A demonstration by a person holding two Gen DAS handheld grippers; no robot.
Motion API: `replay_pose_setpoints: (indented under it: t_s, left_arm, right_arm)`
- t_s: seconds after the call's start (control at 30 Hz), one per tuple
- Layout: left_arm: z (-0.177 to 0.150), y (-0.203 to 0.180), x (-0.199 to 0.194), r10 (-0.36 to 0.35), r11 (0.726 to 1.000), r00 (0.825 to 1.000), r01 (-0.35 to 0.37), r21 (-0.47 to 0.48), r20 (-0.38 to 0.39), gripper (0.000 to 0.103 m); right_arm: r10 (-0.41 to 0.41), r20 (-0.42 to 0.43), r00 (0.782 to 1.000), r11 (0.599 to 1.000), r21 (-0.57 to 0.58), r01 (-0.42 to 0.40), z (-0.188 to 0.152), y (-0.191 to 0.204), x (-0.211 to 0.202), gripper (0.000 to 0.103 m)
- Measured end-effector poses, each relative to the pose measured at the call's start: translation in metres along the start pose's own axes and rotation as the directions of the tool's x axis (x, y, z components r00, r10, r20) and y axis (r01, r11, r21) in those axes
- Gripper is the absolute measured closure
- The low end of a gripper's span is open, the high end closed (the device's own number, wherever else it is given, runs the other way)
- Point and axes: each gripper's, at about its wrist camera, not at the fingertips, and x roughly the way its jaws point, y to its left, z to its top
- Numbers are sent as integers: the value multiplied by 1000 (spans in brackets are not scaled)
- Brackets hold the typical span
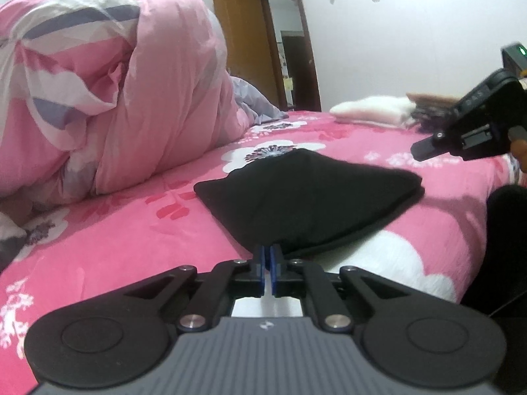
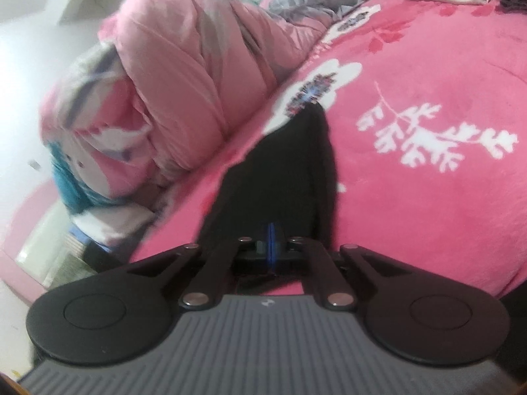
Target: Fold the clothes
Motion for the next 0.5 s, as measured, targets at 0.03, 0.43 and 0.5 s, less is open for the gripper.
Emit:
replay_pose_setpoints:
  t_s: [0.03,0.43,0.5]
  left_arm:
    - [-1,3,1,-8,1000,1000,8,-19,-8,100]
    - [-12,-1,3,-12,999,998,14,38,-68,73]
    - [-11,-4,-1,-9,998,999,12,57,-48,67]
  right_arm:
    - [15,4,1000,1000,17,-15,0,-1,-2,103]
    - [-45,-13,999,993,112,47,-11,-22,-2,96]
    - [-53,-7,999,996,77,53,-7,-18,-1,92]
